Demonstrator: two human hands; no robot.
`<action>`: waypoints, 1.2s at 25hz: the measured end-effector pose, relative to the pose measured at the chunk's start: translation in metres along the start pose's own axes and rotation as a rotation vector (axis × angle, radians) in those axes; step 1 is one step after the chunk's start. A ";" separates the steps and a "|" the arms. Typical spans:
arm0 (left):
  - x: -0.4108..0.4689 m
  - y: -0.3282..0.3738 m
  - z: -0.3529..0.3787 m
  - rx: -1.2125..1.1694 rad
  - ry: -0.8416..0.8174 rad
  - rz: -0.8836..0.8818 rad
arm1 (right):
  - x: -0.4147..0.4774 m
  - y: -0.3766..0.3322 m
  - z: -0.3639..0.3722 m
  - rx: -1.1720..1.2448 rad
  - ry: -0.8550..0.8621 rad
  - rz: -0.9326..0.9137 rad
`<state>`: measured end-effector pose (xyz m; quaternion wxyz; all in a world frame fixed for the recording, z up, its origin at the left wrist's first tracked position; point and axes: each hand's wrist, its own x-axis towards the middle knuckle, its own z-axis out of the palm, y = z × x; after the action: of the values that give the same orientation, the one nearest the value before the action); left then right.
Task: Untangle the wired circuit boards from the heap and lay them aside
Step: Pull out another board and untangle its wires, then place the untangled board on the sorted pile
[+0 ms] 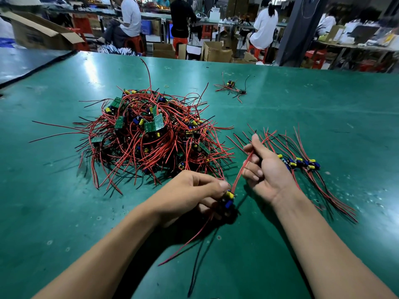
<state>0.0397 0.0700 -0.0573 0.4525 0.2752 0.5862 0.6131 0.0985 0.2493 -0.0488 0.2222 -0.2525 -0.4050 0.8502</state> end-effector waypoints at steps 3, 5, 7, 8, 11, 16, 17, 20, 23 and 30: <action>0.000 -0.001 0.000 0.007 0.040 0.038 | -0.005 0.000 0.002 -0.155 -0.010 -0.060; 0.002 -0.003 0.001 -0.125 0.124 0.070 | -0.012 0.001 0.004 -0.421 -0.023 -0.133; 0.004 -0.003 0.002 -0.207 0.171 0.091 | -0.019 0.003 0.006 -0.790 -0.046 -0.177; 0.004 -0.004 0.003 -0.207 0.175 0.096 | -0.023 0.004 0.005 -0.920 -0.075 -0.157; 0.007 -0.003 0.005 -0.216 0.174 0.083 | -0.027 0.004 0.004 -0.986 -0.154 -0.047; 0.007 0.000 0.008 -0.256 0.188 0.050 | -0.016 -0.008 -0.004 -0.994 0.070 -0.207; 0.007 0.000 0.008 -0.245 0.194 0.047 | -0.013 -0.011 -0.007 -1.040 0.157 -0.291; 0.006 0.000 0.007 -0.219 0.197 0.051 | -0.007 -0.018 -0.018 -1.276 0.345 -0.468; 0.005 0.000 0.007 -0.197 0.193 0.053 | -0.005 -0.018 -0.022 -1.339 0.415 -0.639; 0.006 -0.002 0.007 -0.134 0.188 0.074 | -0.008 0.013 -0.009 -1.464 -0.082 -0.681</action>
<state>0.0436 0.0786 -0.0590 0.3900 0.2073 0.5733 0.6901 0.1082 0.2427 -0.0622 0.2323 -0.1654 -0.9215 0.2638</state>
